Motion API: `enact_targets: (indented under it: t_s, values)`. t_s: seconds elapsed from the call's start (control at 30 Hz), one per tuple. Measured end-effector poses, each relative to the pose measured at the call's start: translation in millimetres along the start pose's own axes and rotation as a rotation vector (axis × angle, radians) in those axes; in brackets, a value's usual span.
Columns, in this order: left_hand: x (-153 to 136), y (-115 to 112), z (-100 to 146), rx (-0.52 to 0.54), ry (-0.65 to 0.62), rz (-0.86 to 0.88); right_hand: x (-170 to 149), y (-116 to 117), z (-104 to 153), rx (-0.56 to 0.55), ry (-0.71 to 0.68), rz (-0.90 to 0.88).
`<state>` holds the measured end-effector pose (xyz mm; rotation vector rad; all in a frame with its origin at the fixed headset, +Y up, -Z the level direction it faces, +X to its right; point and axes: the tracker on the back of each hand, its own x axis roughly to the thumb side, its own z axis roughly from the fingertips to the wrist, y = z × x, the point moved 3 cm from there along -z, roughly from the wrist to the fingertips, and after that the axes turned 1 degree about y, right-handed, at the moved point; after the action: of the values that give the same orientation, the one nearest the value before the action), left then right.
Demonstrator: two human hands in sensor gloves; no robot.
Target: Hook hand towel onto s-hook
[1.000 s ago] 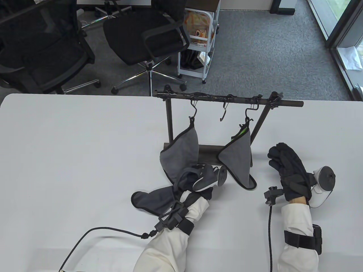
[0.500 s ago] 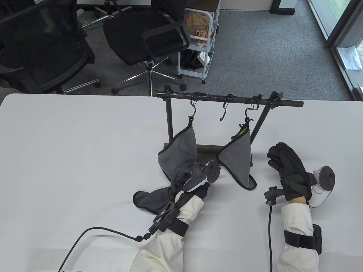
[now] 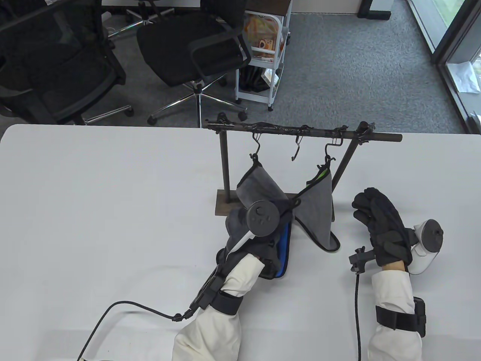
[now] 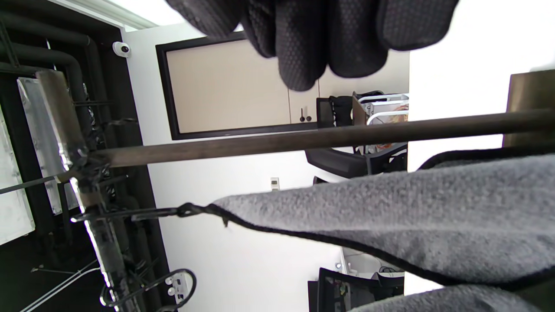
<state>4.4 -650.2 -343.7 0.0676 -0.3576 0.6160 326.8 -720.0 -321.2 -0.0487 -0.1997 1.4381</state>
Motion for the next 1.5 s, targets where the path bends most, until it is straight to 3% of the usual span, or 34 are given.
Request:
enact_targets:
  t_s: [0.23, 0.47, 0.9, 1.5]
  values:
    - [15, 42, 0, 0.064, 0.024, 0.063, 0, -1, 0, -0.001, 0.001, -0.01]
    - [20, 62, -6, 0.072, 0.085, 0.156, 1, 0, 2, -0.009, 0.006, -0.02]
    - [27, 67, -26, 0.005, 0.178, 0.129, 1, -1, 2, -0.008, 0.011, -0.028]
    - [22, 61, -40, -0.002, 0.258, 0.088, -1, 0, 2, -0.004, 0.017, -0.036]
